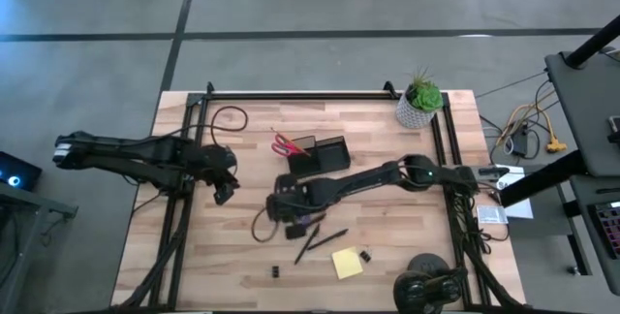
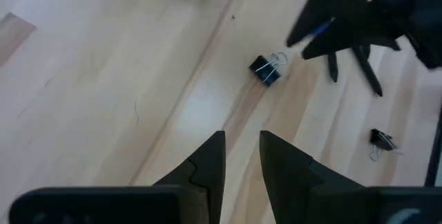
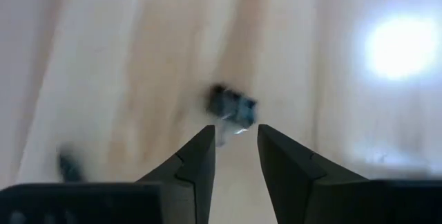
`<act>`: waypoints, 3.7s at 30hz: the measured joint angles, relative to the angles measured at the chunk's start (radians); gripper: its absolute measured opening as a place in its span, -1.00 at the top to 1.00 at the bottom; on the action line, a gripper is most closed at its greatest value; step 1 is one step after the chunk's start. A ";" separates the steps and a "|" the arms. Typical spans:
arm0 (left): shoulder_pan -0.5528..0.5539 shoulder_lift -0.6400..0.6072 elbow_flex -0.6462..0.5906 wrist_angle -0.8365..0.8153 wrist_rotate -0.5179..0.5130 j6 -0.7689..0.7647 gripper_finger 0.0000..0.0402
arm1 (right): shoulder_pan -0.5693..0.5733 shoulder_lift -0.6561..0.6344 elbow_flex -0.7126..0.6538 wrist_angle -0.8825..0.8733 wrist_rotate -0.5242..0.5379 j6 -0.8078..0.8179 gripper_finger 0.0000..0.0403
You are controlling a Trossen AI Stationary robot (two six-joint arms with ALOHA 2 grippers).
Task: Pick and place office supplies into organizer
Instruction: Put the top binder clip into the bottom left section of the desk organizer
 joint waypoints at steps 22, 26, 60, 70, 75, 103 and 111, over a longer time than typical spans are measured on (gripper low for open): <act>0.000 -0.069 -0.002 0.001 -0.005 0.131 0.63 | -0.025 0.001 -0.015 0.028 -0.070 0.366 0.06; 0.000 -0.071 -0.003 0.001 -0.006 0.131 0.63 | -0.029 0.014 -0.014 0.038 -0.075 0.366 0.06; 0.000 -0.101 -0.037 0.007 -0.009 0.122 0.63 | -0.033 0.050 -0.021 0.065 -0.089 0.385 0.34; 0.000 -0.098 -0.037 0.028 -0.021 0.122 0.63 | -0.036 0.050 -0.021 0.063 -0.088 0.385 0.45; 0.000 -0.096 -0.040 0.028 -0.025 0.123 0.63 | -0.041 0.050 -0.021 0.063 -0.086 0.385 0.56; 0.000 -0.098 -0.042 0.027 -0.056 0.124 0.63 | -0.098 -0.013 0.273 -0.530 0.161 0.553 0.71; 0.000 -0.101 -0.043 0.046 -0.079 0.127 0.63 | -0.172 -0.026 0.254 -0.561 0.137 0.445 0.71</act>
